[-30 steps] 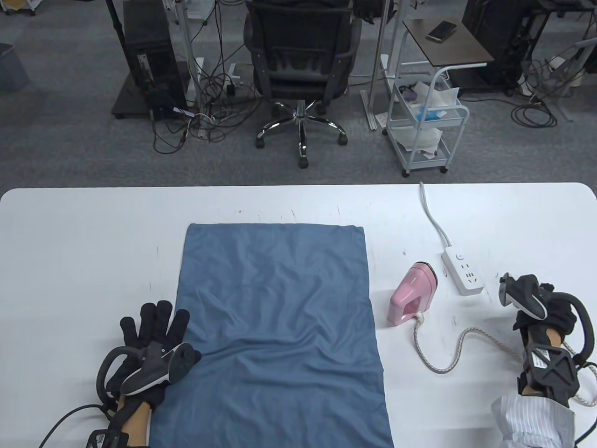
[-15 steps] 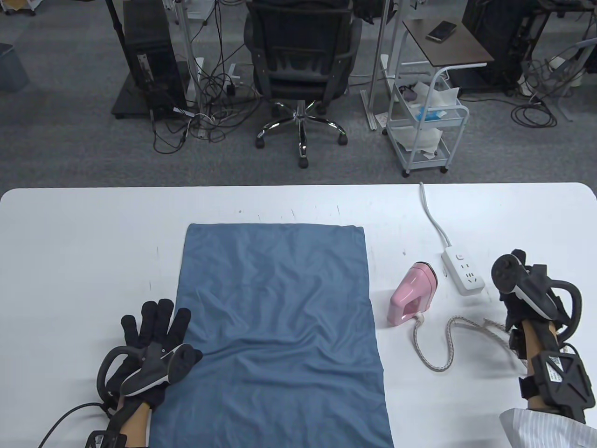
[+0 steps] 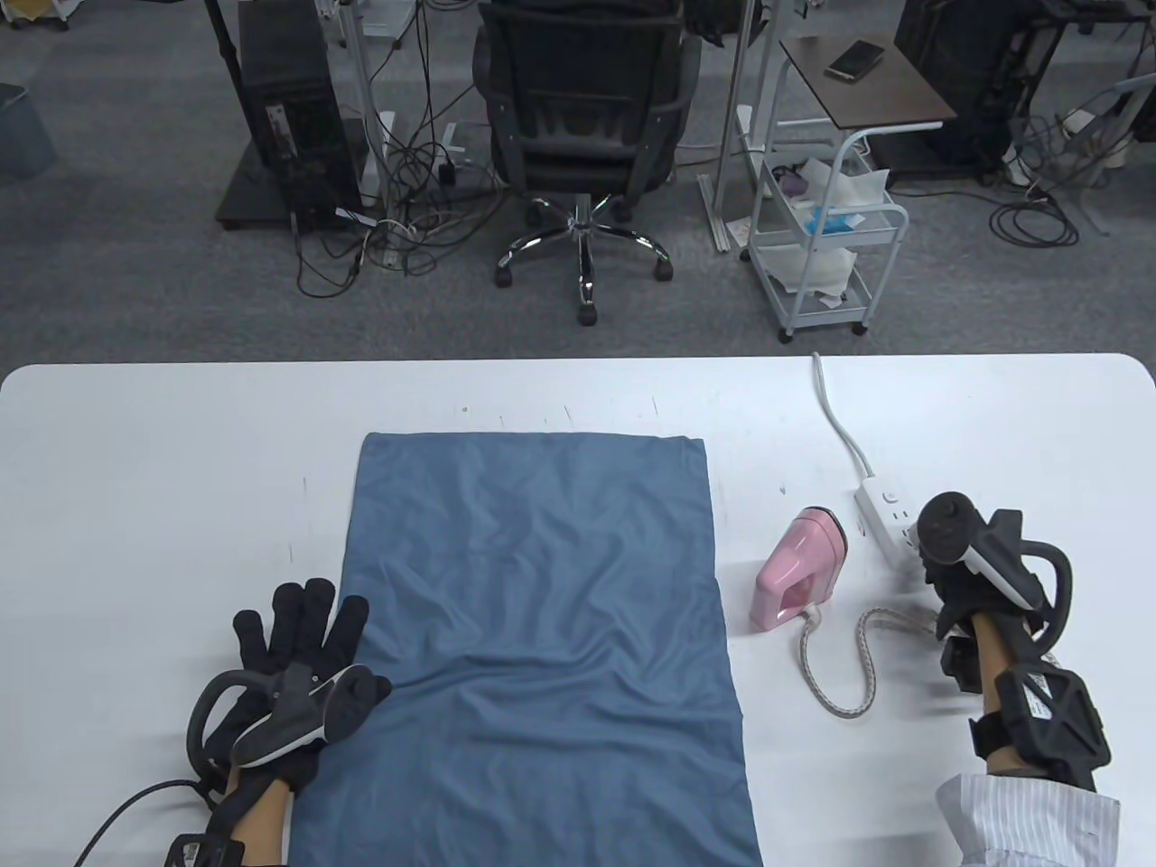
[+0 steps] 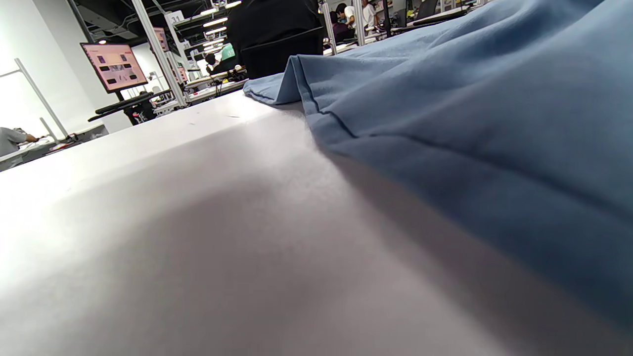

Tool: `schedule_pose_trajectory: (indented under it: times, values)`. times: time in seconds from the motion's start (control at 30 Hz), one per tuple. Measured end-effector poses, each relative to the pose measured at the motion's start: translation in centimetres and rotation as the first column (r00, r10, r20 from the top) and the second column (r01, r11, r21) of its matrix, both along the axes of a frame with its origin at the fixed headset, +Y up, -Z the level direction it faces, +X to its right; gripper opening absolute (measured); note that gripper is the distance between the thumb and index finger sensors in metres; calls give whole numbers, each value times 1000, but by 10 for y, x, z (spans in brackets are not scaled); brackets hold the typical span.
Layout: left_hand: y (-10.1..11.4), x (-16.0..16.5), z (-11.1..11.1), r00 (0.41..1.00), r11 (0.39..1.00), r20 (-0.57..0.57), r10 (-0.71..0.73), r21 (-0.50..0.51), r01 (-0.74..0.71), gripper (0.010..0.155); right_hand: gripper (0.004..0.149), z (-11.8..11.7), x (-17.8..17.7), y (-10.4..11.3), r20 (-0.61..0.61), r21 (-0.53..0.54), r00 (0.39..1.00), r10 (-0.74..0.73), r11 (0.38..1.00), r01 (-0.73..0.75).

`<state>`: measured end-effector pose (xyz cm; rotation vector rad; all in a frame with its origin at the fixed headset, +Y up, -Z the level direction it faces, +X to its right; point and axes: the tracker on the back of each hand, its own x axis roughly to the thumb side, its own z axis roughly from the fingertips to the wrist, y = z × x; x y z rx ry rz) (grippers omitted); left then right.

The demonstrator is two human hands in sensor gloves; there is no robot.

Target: Iron pillowcase with electric iron on table

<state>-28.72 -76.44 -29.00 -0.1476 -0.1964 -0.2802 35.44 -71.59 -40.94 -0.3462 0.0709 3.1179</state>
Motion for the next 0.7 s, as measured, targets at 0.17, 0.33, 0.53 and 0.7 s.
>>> schedule_pose_trajectory:
  times: [0.17, 0.33, 0.53, 0.7]
  values:
    - [0, 0, 0, 1000, 1000, -2, 2, -4, -2, 89, 63, -5, 1, -7, 25, 13, 1000, 0, 1000, 0]
    - [0, 0, 0, 1000, 1000, 0, 0, -5, 0, 89, 63, -10, 3, -8, 47, 8, 999, -13, 1000, 13]
    - [0, -1, 0, 1000, 1000, 0, 0, -4, 0, 89, 63, -17, -3, -11, 54, 0, 998, 16, 1000, -16]
    - [0, -1, 0, 1000, 1000, 0, 3, -2, -3, 89, 61, -21, -7, -11, 64, -39, 994, 91, 995, -89]
